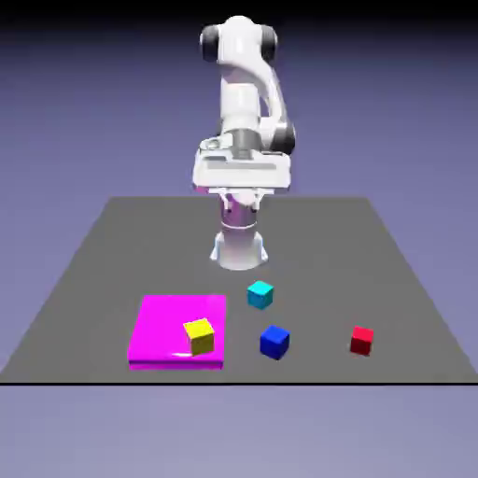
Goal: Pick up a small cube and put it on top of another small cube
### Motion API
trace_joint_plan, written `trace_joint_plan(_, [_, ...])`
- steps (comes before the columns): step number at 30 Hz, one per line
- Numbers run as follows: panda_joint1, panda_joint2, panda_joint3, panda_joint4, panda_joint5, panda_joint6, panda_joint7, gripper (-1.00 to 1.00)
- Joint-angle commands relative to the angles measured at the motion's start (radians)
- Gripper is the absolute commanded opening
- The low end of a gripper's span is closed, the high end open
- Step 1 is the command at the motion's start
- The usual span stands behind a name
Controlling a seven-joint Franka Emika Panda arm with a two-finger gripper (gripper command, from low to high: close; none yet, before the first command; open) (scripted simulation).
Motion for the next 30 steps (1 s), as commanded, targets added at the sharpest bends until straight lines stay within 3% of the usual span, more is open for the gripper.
trace_joint_plan(1, [-0.008, 0.036, 0.024, 0.021, -0.010, -0.020, 0.037, 0.00])
trace_joint_plan(30, [-0.230, 1.087, 0.722, 0.616, -0.296, -0.590, 1.102, 0.00])
